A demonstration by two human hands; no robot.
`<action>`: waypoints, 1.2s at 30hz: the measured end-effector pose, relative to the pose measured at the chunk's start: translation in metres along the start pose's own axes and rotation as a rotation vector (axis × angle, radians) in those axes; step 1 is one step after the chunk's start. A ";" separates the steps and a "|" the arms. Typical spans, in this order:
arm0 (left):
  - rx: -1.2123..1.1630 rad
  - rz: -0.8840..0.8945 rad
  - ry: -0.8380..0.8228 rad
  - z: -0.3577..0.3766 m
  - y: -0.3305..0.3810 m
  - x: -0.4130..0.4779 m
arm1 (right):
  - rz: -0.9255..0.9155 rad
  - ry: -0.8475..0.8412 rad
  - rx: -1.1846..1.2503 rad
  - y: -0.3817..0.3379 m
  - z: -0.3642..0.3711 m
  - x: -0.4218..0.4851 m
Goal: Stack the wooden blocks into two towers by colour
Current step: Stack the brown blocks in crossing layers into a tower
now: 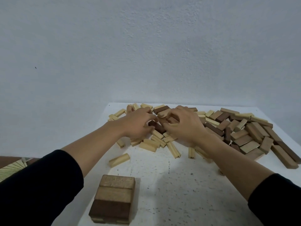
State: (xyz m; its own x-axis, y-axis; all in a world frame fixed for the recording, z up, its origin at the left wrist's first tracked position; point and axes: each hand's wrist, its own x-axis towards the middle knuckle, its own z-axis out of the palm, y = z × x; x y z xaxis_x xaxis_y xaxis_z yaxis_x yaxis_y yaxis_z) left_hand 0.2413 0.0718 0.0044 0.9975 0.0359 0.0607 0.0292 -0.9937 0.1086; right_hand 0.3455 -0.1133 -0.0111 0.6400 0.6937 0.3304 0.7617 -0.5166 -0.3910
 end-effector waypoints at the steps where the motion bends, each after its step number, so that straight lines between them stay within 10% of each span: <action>1: 0.006 -0.001 -0.008 0.000 0.000 0.002 | 0.009 0.002 0.008 -0.001 -0.001 0.005; 8: -0.044 0.060 -0.010 -0.007 0.001 0.014 | -0.061 -0.243 -0.178 -0.004 0.004 0.027; 23: -0.187 -0.033 -0.008 -0.021 0.006 -0.003 | -0.155 -0.183 -0.247 0.000 0.005 0.033; 29: -0.380 -0.130 0.091 -0.041 0.013 -0.032 | -0.192 0.147 0.051 -0.008 -0.005 0.002; 36: -0.571 -0.094 0.167 -0.069 0.056 -0.084 | 0.000 0.070 0.588 -0.034 -0.047 -0.068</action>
State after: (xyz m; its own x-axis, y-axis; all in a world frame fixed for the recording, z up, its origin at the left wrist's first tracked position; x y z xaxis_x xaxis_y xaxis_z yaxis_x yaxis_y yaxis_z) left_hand 0.1545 0.0205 0.0737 0.9674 0.1828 0.1750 0.0313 -0.7728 0.6339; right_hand 0.2812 -0.1669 0.0203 0.6608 0.6482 0.3785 0.5906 -0.1377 -0.7951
